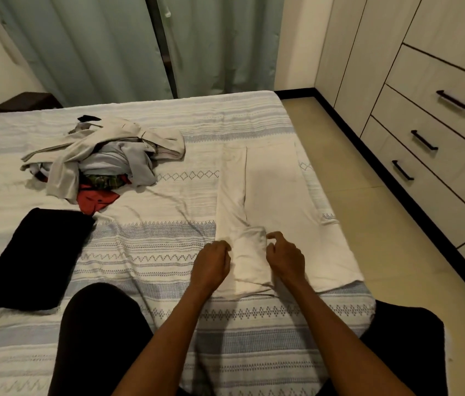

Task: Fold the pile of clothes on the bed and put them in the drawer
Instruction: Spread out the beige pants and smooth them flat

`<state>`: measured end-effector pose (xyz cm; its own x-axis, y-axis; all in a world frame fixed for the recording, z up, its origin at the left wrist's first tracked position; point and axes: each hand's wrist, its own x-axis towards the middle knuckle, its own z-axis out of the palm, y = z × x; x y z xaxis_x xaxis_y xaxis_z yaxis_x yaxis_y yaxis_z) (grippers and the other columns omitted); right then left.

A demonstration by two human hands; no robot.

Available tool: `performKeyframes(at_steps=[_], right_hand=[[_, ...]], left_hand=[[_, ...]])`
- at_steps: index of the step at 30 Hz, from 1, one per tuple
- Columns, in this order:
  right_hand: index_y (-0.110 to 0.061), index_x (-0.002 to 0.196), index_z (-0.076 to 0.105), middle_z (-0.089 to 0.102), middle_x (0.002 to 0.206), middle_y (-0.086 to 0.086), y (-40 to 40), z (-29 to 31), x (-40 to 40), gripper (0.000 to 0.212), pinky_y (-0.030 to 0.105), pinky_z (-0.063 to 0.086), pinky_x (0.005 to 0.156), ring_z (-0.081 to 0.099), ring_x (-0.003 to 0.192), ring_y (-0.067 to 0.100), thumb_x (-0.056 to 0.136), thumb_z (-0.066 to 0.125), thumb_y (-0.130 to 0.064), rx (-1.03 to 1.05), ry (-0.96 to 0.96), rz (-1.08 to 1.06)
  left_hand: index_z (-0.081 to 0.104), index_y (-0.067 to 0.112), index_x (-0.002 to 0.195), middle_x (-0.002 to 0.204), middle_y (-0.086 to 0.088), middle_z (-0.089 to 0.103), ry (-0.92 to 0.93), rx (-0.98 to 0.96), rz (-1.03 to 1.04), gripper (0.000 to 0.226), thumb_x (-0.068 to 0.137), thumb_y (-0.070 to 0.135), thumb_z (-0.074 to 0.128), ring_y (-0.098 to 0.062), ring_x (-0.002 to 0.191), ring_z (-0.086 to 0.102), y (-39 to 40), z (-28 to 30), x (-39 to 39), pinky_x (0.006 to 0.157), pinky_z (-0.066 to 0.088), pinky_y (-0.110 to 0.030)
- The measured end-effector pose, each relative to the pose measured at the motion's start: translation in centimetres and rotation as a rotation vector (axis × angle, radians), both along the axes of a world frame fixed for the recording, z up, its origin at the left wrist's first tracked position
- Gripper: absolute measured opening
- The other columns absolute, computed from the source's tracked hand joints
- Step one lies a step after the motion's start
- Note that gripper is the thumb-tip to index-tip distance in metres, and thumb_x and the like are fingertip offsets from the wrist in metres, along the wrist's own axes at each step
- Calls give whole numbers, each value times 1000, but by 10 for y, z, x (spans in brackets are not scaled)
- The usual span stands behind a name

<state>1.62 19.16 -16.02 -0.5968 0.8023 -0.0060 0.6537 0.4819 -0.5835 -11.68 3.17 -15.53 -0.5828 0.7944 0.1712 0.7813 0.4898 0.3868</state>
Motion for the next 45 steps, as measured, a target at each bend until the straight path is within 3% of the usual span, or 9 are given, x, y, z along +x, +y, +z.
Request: performKeyframes(at_steps=[8, 16, 21, 24, 28, 33, 38, 43, 45], right_hand=[[-24, 148, 41, 49, 147, 11, 44, 1, -44, 47, 41, 40, 103, 50, 130, 33, 103, 39, -37, -275, -219, 142], [-12, 108, 61, 68, 110, 12, 52, 2, -55, 24, 38, 52, 86, 63, 100, 33, 91, 48, -25, -284, -142, -62], [-20, 120, 59, 63, 120, 4, 41, -10, -43, 30, 34, 44, 85, 61, 108, 29, 94, 53, -33, -237, -86, -50], [-19, 121, 57, 62, 121, 6, 40, -17, -42, 33, 37, 49, 89, 61, 108, 28, 97, 52, -40, -201, -106, -1], [-18, 120, 53, 61, 121, 6, 41, -15, -43, 25, 42, 49, 86, 60, 108, 33, 96, 55, -26, -81, -79, -34], [-20, 106, 65, 65, 98, 3, 19, -25, -35, 20, 40, 50, 67, 63, 84, 29, 88, 58, -16, 334, 81, 168], [-10, 149, 45, 43, 156, 9, -2, -65, -15, 64, 48, 25, 116, 41, 142, 31, 98, 30, -47, 232, -188, 214], [-4, 152, 37, 38, 157, 15, -11, -52, 2, 63, 46, 24, 118, 40, 144, 30, 103, 29, -43, 229, -89, 197], [-13, 159, 20, 15, 166, 4, -20, -53, 11, 68, 44, 6, 123, 15, 154, 22, 103, 18, -51, 229, -192, 320]], left_hand=[[65, 19, 122, 129, -7, 61, 65, -249, -156, 35, 94, 33, 50, -35, 109, 59, 24, -12, -13, 88, 48, -41], [71, 24, 105, 114, -3, 67, 64, -184, -177, 31, 90, 35, 47, -29, 94, 63, 19, -26, -25, 79, 51, -38], [68, 18, 112, 113, -7, 65, 93, -141, -153, 31, 92, 31, 47, -31, 93, 63, 22, -26, -24, 74, 51, -39], [53, 18, 138, 143, -10, 53, 45, -229, -154, 46, 97, 34, 39, -35, 121, 56, 26, -26, -23, 95, 47, -44], [14, 22, 159, 167, -4, 8, 0, -469, -172, 59, 106, 43, 30, -30, 152, 12, 24, -31, -16, 120, 14, -46], [25, 21, 157, 164, -3, 22, 45, -322, -147, 66, 99, 49, 9, -29, 149, 26, 29, -29, -24, 118, 23, -45], [3, 21, 159, 167, -3, 1, 23, -484, -179, 106, 74, 79, -21, -31, 153, 4, 28, -39, -24, 121, 2, -48], [23, 20, 157, 164, -1, 20, 47, -308, -169, 66, 101, 51, 6, -24, 151, 22, 16, -39, -13, 121, 14, -43], [17, 21, 158, 164, 2, 10, 27, -320, -190, 70, 100, 57, 0, -22, 153, 12, 7, -47, -6, 122, 3, -40]])
